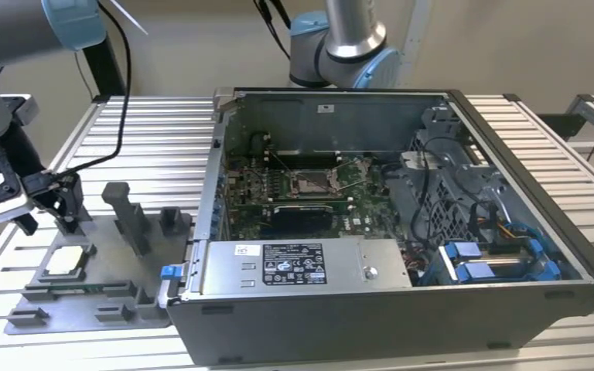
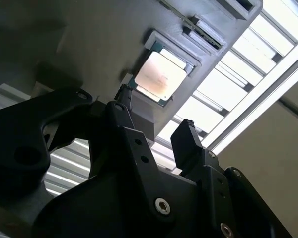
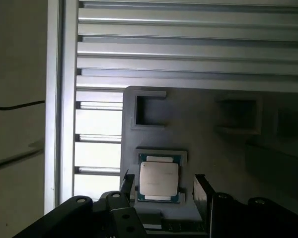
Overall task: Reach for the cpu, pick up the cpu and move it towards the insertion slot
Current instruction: 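Pick up the cpu and move it towards the insertion slot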
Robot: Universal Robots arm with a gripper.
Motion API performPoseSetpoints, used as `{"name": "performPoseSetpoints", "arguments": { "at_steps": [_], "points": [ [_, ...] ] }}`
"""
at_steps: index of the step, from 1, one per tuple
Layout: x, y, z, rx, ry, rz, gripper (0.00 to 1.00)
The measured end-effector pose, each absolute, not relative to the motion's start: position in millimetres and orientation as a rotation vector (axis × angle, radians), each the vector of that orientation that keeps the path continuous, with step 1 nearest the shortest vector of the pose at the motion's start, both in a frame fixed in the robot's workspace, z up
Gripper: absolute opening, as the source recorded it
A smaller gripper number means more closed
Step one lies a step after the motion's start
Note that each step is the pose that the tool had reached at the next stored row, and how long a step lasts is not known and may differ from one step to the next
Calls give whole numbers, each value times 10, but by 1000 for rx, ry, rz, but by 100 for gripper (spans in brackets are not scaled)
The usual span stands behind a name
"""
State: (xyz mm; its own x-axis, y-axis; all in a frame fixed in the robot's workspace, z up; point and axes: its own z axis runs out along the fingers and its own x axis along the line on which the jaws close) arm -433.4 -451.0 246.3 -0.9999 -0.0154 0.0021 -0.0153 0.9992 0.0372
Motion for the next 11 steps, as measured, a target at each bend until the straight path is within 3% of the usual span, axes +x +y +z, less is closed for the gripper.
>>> {"name": "performPoseSetpoints", "arguments": {
  "at_steps": [4, 5, 11],
  "points": [
    [-4335, -4510, 2451, 24, -3139, -58, 0],
    [-4335, -4510, 2447, 24, -3139, -58, 100],
    [-4335, -4510, 2410, 24, -3138, -58, 100]
  ]
}}
